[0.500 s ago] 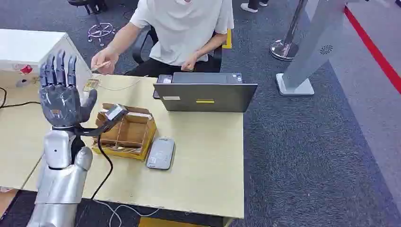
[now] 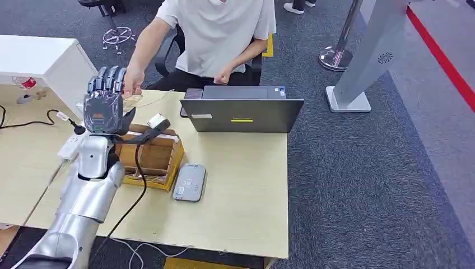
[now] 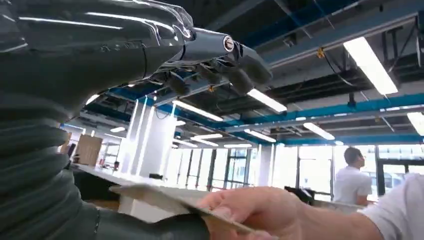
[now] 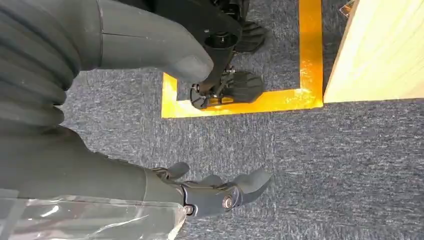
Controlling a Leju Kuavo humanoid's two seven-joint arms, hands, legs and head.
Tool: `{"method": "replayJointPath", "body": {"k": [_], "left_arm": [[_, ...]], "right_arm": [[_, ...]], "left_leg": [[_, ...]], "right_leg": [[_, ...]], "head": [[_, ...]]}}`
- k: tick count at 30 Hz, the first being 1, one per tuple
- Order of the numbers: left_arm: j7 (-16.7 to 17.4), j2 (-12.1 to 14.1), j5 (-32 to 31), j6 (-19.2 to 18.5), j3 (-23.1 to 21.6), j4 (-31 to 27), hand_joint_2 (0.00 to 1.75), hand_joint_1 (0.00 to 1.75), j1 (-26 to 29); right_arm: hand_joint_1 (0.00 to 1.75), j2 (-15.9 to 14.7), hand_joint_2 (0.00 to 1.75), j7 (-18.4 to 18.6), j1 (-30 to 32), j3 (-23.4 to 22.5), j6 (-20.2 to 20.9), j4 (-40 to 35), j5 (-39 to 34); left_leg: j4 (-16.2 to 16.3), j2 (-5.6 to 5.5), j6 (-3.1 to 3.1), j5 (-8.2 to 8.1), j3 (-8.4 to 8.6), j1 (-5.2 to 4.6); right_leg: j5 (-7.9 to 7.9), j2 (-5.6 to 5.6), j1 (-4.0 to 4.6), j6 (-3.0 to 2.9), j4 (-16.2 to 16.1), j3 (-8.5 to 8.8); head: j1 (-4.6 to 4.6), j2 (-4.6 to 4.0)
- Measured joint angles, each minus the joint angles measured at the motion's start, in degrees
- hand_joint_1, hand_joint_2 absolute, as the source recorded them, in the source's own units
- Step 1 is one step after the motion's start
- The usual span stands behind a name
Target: Pass the card to the sensor for recognition and then transmit it.
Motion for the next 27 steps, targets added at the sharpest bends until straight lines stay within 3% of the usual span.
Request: {"method": "replayJointPath", "body": {"k": [14, 19, 23, 27], "left_arm": [[-0.3, 0.0, 3.4, -1.9, -2.3, 2.7, 1.75, 1.75, -0.4], [-2.7, -0.6, 6.5, -1.9, -3.4, 2.7, 1.75, 1.75, -0.4], [-3.9, -1.6, 7.4, -1.8, -5.3, 0.3, 1.75, 1.75, 1.4], [-4.3, -3.2, 6.7, -3.4, -8.6, -5.8, 1.75, 1.75, 5.5]], "right_arm": [[0.0, -0.2, 1.75, 0.1, 0.4, -0.8, 0.0, 0.0, 1.0], [0.0, -0.2, 1.75, 0.1, 0.5, -0.9, 0.0, 0.0, 1.5], [0.0, -0.2, 1.75, -0.2, 0.6, -1.3, -0.1, 0.0, 1.6], [0.0, -0.2, 1.75, -0.9, 1.1, -2.3, -0.2, 0.0, 1.5]], "left_leg": [[0.0, 0.03, 0.02, -0.01, -0.01, 0.0], [0.0, 0.03, 0.02, -0.01, -0.03, 0.0], [0.0, 0.03, 0.03, -0.02, -0.04, -0.01], [0.0, 0.02, 0.1, -0.07, -0.04, -0.02]], "right_leg": [[0.0, 0.01, 0.0, 0.0, 0.0, -0.03], [0.0, 0.01, 0.0, 0.0, 0.0, -0.03], [0.0, 0.01, -0.01, 0.0, 0.0, -0.02], [-0.05, -0.01, -0.02, 0.06, 0.0, -0.02]], "head": [[0.0, 0.0], [0.02, 0.0], [0.0, 0.0], [0.0, 0.0]]}}
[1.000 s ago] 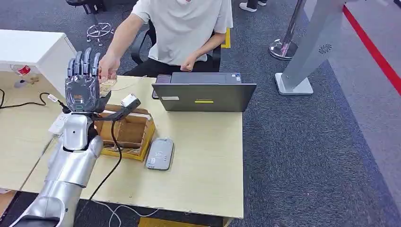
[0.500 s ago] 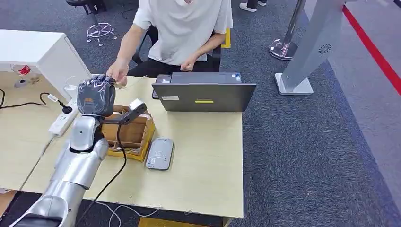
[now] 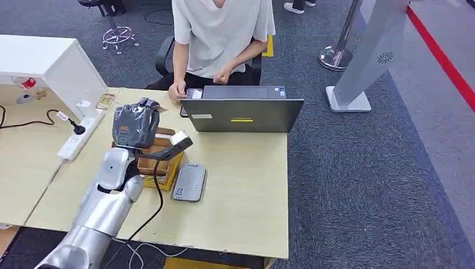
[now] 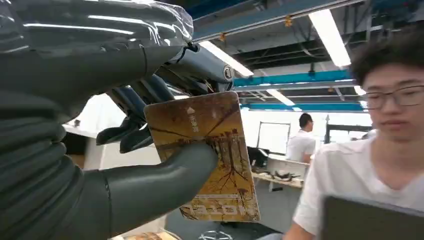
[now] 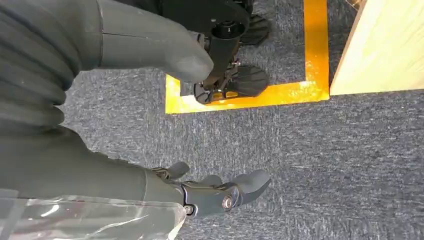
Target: Pass the card to the sensor for recognition and then transmit it.
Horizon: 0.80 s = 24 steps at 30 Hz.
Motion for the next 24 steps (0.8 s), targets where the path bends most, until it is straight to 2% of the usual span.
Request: {"method": "replayJointPath", "body": {"k": [5, 8, 10, 14, 16, 19, 24], "left_arm": [[0.0, -2.1, -0.5, -3.7, -5.8, -6.9, 1.75, 1.75, 4.8], [-0.3, -3.1, 1.8, -6.3, -8.6, -9.3, 1.75, 1.75, 7.1], [1.6, -3.8, 1.4, -7.4, -10.3, -9.5, 1.75, 1.75, 8.6], [9.2, -4.9, -3.6, -8.0, -12.2, -8.9, 1.75, 1.75, 10.0], [11.0, -5.3, -4.7, -9.3, -12.8, -8.2, 1.75, 1.75, 10.0], [12.3, -6.0, -5.1, -11.4, -13.0, -7.6, 1.75, 1.75, 10.4], [12.7, -6.3, -4.5, -12.4, -13.0, -6.8, 1.75, 1.75, 11.2]], "right_arm": [[0.0, 0.0, 1.75, -0.7, 0.7, -1.2, 0.0, 0.0, -0.3], [0.0, 0.0, 1.75, -1.1, 0.9, -1.8, 0.0, 0.0, -0.5], [0.0, 0.0, 1.75, -1.2, 1.1, -2.2, 0.0, 0.0, -0.4], [0.0, 0.0, 1.75, -1.2, 1.2, -3.1, 0.0, 0.0, -0.1], [0.0, 0.0, 1.75, -1.3, 1.3, -3.6, 0.0, 0.0, -0.1], [0.0, 0.0, 1.75, -1.4, 1.4, -4.3, -0.1, 0.0, 0.0], [0.0, 0.0, 1.75, -1.4, 1.5, -5.4, -0.2, 0.0, 0.1]], "left_leg": [[0.0, 0.0, 0.02, -0.02, -0.03, -0.01], [0.0, 0.0, 0.05, -0.04, -0.02, -0.02], [0.0, 0.0, 0.05, -0.04, -0.02, -0.01], [0.0, 0.0, 0.05, -0.04, -0.02, -0.01], [0.0, 0.0, 0.05, -0.04, -0.02, -0.01], [0.0, 0.0, 0.05, -0.04, -0.02, -0.01], [0.0, 0.0, 0.05, -0.04, -0.03, -0.01]], "right_leg": [[-0.01, -0.01, -0.01, 0.01, 0.0, 0.0], [-0.01, 0.01, -0.01, 0.01, 0.0, 0.0], [-0.01, 0.0, -0.01, 0.01, 0.0, -0.01], [-0.01, -0.01, -0.01, 0.01, 0.0, -0.02], [-0.01, -0.01, -0.01, 0.01, 0.0, -0.01], [-0.01, -0.01, -0.01, 0.01, 0.0, -0.01], [-0.02, 0.0, -0.01, 0.02, 0.0, -0.01]], "head": [[0.0, 0.0], [0.0, 0.0], [0.02, 0.0], [0.0, 0.0], [0.0, 0.0], [-0.02, 0.0], [0.0, 0.0]]}}
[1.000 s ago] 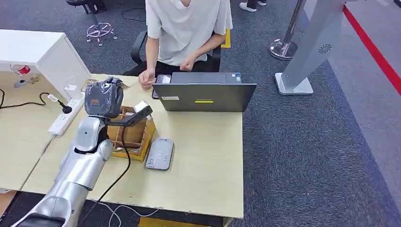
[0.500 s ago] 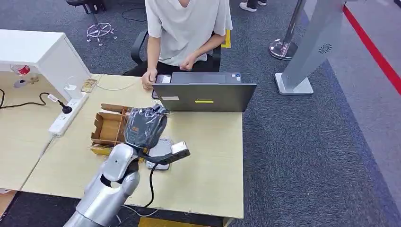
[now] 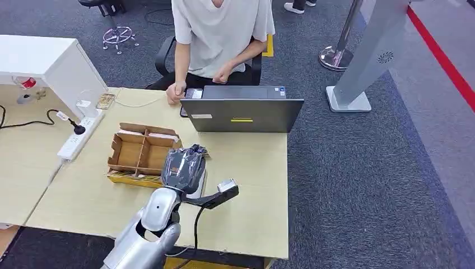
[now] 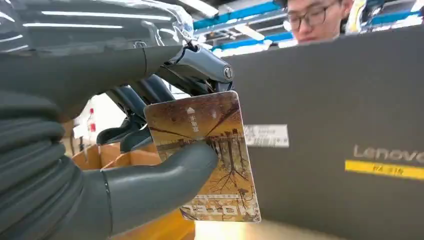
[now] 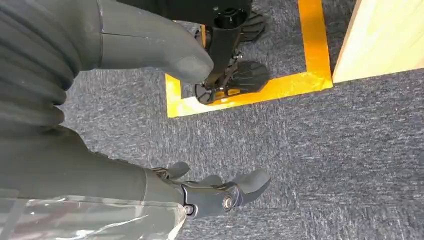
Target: Pass the card to the sensor for recognition and then transmit it.
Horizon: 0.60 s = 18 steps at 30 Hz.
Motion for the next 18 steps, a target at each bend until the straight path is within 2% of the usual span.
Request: {"method": "replayJointPath", "body": {"k": [18], "left_arm": [[1.8, -0.1, 1.6, 0.3, 0.6, 3.8, 1.75, 1.75, 3.1]], "right_arm": [[0.0, 0.0, 1.75, 0.6, 0.0, -1.4, 0.0, 0.0, 2.6]], "left_leg": [[0.0, -0.01, 0.01, 0.0, -0.02, 0.0]], "right_leg": [[-0.03, -0.02, 0.0, 0.04, 0.0, 0.01]], "head": [[0.0, 0.0]]}}
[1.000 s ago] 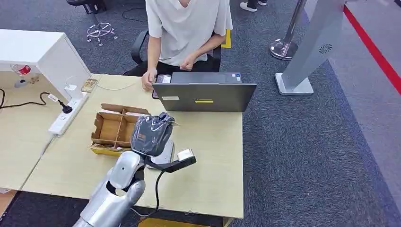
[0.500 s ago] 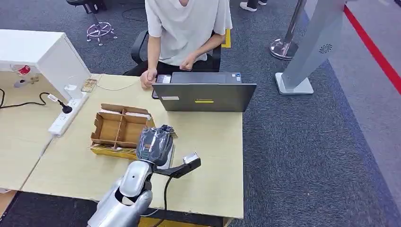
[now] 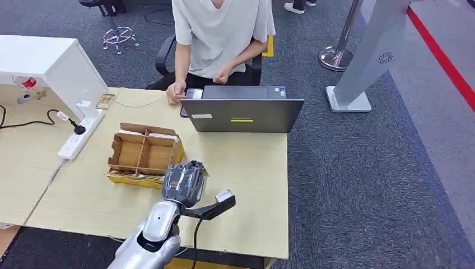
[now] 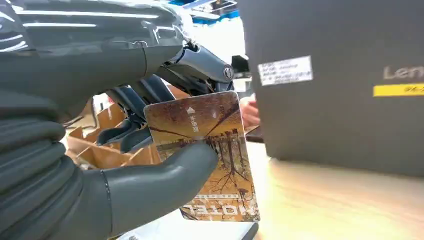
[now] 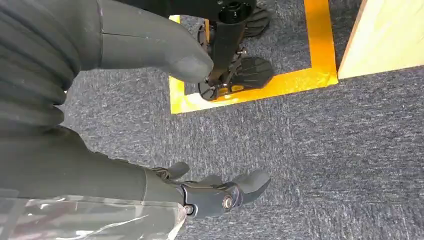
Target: Pass the card to the sensor for recognition and then transmit it.
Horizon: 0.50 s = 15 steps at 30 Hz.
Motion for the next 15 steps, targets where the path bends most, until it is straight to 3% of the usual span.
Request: {"method": "replayJointPath", "body": {"k": [15], "left_arm": [[0.1, -0.7, 1.1, 3.4, 6.3, 7.6, 1.75, 1.75, -0.9]], "right_arm": [[0.0, -0.4, 1.75, 1.3, -0.3, -0.4, -0.2, 0.0, 2.6]], "left_leg": [[0.0, -0.01, 0.0, 0.0, 0.04, 0.0]], "right_leg": [[0.0, -0.01, 0.0, 0.0, 0.0, 0.05]], "head": [[0.0, 0.0]]}}
